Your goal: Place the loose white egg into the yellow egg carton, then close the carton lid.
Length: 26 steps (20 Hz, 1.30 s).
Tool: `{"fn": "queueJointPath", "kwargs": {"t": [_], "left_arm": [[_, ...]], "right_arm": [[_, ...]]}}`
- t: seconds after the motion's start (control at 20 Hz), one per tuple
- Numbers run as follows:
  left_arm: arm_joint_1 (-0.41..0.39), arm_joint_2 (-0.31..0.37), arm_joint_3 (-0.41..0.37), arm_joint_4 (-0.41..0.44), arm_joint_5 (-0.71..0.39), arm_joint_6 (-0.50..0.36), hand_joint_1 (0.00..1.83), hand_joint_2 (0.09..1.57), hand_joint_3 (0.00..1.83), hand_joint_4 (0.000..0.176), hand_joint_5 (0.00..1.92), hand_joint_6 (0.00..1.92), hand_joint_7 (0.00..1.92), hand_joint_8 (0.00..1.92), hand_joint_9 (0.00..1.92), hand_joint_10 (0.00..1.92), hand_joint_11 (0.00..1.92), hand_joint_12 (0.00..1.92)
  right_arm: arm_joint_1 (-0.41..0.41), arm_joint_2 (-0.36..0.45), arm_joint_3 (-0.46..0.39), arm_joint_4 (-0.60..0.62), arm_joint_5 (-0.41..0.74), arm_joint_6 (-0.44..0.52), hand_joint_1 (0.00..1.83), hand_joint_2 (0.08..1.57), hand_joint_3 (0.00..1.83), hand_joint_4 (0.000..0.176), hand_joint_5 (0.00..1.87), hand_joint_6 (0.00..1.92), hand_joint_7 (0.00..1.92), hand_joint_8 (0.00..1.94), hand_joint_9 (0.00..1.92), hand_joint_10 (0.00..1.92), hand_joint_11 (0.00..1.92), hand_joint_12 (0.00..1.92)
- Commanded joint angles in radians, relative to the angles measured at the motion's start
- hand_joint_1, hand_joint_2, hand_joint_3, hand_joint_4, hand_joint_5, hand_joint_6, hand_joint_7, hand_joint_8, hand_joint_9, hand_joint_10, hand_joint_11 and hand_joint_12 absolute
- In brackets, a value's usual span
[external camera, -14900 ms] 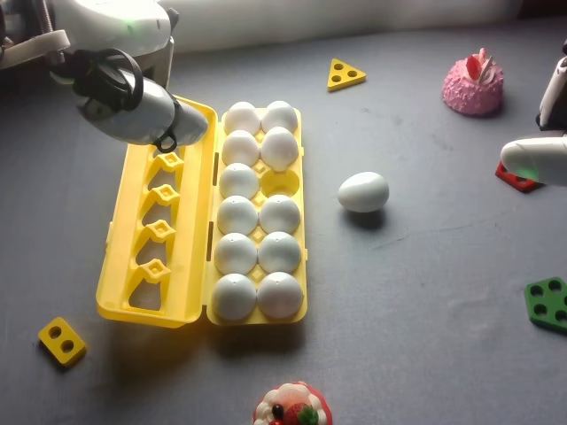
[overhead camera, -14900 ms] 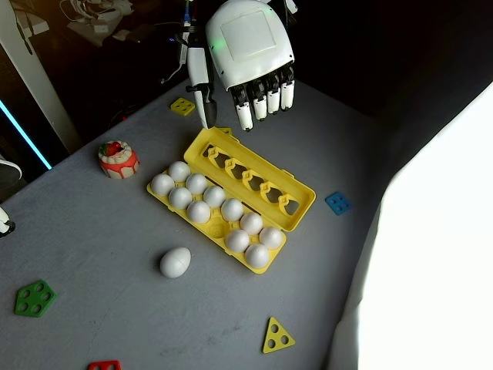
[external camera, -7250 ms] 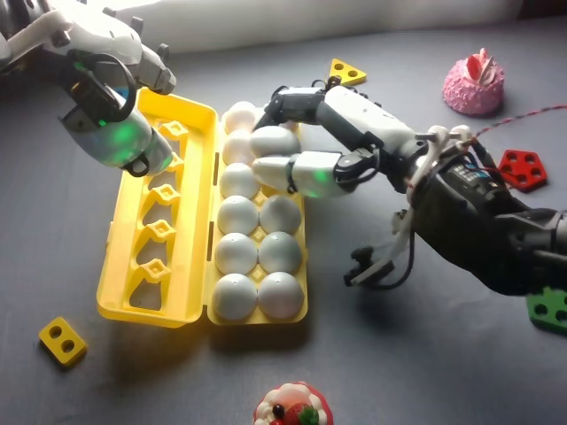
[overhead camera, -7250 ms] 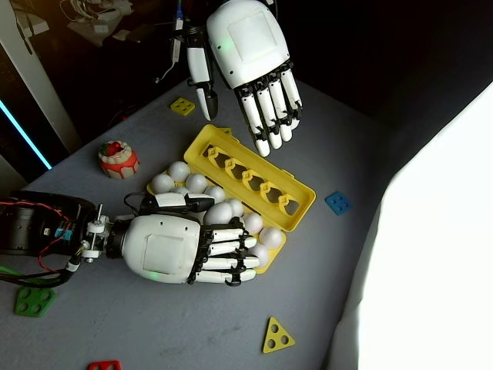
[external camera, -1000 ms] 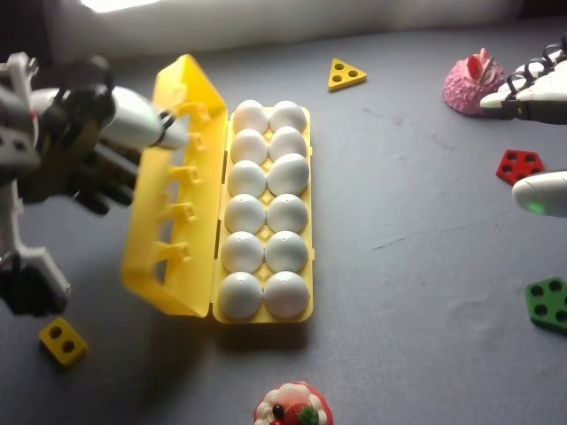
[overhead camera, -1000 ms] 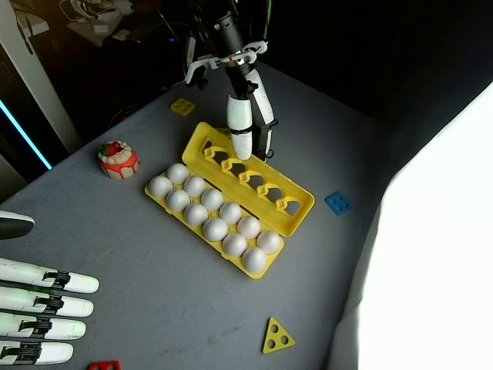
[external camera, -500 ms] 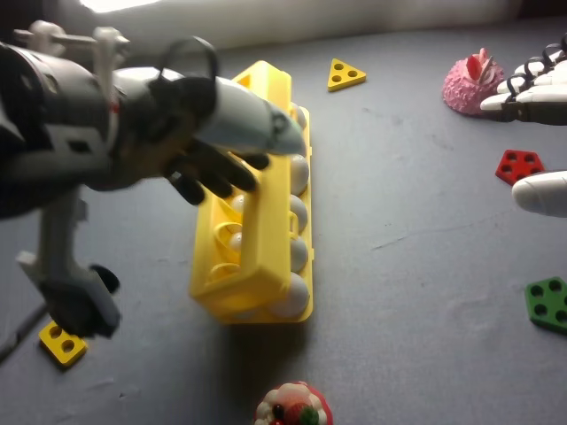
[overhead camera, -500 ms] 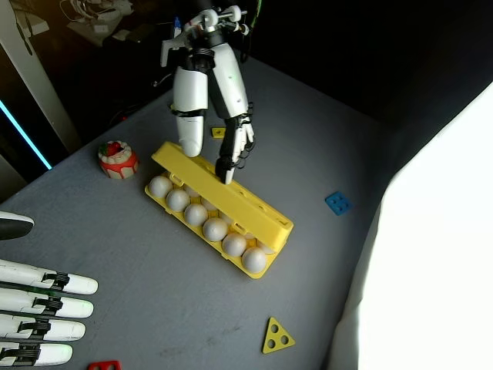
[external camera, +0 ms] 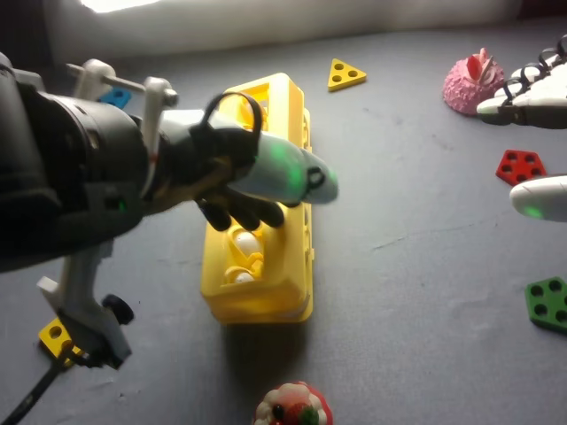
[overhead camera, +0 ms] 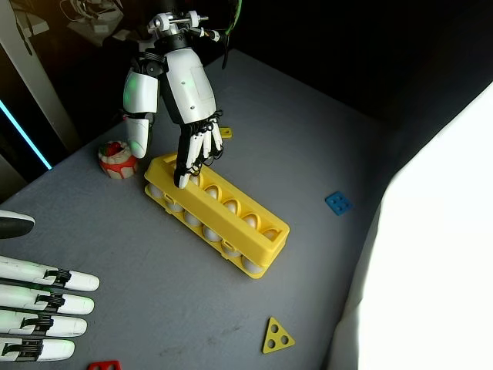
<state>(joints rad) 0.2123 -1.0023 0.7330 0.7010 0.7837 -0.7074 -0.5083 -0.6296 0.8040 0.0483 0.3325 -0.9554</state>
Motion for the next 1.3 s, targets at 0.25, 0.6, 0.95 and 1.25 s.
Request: {"fn": "queueJointPath", "kwargs": {"t": [0.25,0.6,0.95,1.25], "left_arm": [[0.035,-0.022,-0.015,0.063,-0.081,-0.002,0.28,1.3,0.0,0.0,0.51,0.01,0.6,0.01,0.31,0.65,0.0,1.47],[0.057,-0.022,-0.02,0.073,-0.093,-0.002,0.29,1.3,0.0,0.0,0.52,0.01,0.6,0.01,0.31,0.65,0.0,1.47],[0.003,-0.021,-0.01,0.081,-0.092,0.088,0.29,1.3,0.0,0.0,0.53,0.01,0.62,0.01,0.32,0.66,0.02,1.49],[-0.107,-0.018,0.013,0.081,-0.081,0.353,0.29,1.3,0.0,0.0,0.53,0.01,0.62,0.01,0.32,0.66,0.01,1.5]], "right_arm": [[0.008,0.005,0.001,0.003,0.115,0.0,0.09,1.22,0.0,0.0,0.26,0.0,0.23,0.0,0.15,0.0,0.0,0.47],[0.007,0.005,0.001,0.003,0.119,-0.002,0.07,1.22,0.0,0.0,0.23,0.0,0.21,0.0,0.14,0.0,0.0,0.44],[0.005,0.005,0.001,0.003,0.121,-0.003,0.08,1.22,0.0,0.0,0.23,0.0,0.21,0.0,0.15,0.0,0.0,0.46],[0.004,0.005,0.001,0.003,0.122,-0.004,0.07,1.22,0.0,0.0,0.31,0.03,0.27,0.01,0.2,0.02,0.0,0.63]]}}
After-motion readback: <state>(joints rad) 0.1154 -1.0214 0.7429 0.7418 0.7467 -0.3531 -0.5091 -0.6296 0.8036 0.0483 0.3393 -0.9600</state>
